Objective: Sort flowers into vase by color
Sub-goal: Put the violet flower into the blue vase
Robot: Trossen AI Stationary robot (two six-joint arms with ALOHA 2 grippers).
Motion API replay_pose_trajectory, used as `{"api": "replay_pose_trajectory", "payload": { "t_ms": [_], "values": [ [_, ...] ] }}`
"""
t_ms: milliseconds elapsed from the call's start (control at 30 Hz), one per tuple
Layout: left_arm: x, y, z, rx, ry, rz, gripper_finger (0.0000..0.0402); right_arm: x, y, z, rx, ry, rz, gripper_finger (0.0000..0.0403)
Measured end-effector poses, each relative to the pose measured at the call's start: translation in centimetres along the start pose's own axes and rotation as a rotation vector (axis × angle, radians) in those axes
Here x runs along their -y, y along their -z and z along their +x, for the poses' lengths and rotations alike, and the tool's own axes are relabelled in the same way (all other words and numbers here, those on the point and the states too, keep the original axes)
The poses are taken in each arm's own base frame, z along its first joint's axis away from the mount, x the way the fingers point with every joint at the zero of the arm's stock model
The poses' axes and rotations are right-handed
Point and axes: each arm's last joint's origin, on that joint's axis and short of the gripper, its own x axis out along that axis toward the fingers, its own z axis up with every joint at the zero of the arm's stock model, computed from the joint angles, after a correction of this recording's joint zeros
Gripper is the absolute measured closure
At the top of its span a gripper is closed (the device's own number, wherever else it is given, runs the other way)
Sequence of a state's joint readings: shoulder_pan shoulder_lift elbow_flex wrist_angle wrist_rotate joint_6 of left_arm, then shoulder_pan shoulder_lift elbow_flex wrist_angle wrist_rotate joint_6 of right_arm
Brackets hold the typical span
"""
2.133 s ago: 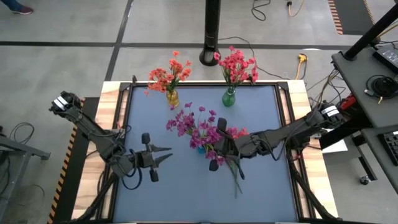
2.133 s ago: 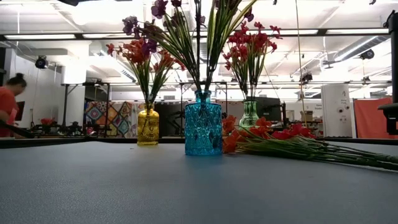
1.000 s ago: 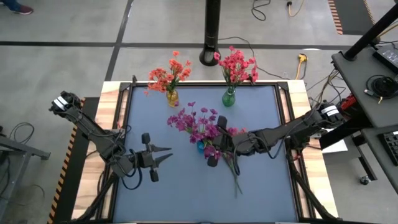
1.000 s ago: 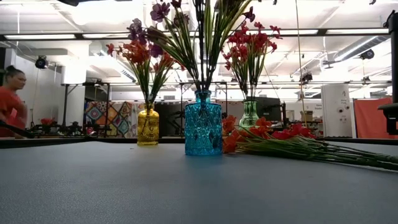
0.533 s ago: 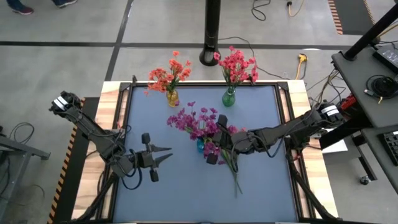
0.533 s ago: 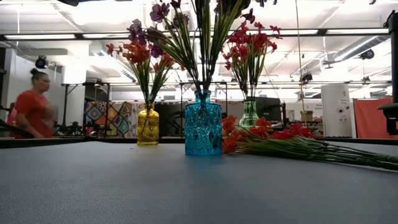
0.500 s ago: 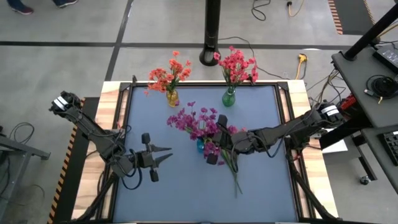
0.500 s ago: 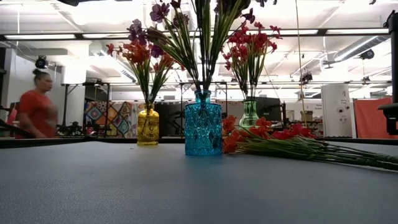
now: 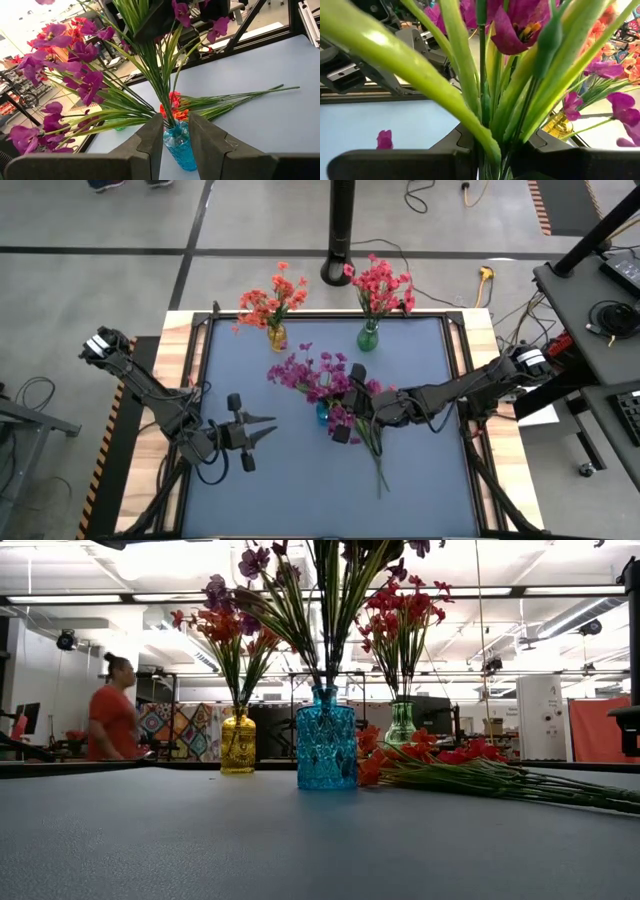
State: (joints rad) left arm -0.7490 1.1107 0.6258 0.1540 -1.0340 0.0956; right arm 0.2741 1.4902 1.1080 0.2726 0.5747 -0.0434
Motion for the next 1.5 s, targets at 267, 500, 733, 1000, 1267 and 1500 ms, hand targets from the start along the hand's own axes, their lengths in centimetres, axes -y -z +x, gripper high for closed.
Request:
{"api": "replay_pose_trajectory", "payload": {
  "t_ms": [267, 500, 733, 1000, 1267, 1500],
  "values": [
    [0.0, 0.0, 0.0, 0.000, -0.002, 0.000, 0.0325, 0.1, 0.1, 0.0, -0.004, 0.002, 0.026, 0.0335],
    [0.0, 0.0, 0.0, -0.001, -0.004, -0.006, 0.0325, 0.1, -0.3, 0.0, -0.003, 0.002, 0.046, 0.0335],
    [0.5, 0.4, 0.4, -0.016, -0.006, -0.005, 0.0325, 0.2, -0.6, 0.0, -0.016, 0.005, 0.065, 0.0335],
    [1.5, 1.2, 1.4, -0.048, -0.028, 0.014, 0.0325, 1.1, -0.1, 0.6, -0.059, 0.039, 0.110, 0.0335],
    [1.3, 1.2, 1.7, -0.047, -0.070, -0.075, 0.0325, 1.3, -0.1, 0.5, -0.072, 0.039, 0.100, 0.0335],
    [2.4, 3.1, 3.9, -0.115, -0.055, -0.360, 0.0304, 1.3, -0.3, 0.4, -0.100, 0.038, 0.089, 0.0335]
  ]
}}
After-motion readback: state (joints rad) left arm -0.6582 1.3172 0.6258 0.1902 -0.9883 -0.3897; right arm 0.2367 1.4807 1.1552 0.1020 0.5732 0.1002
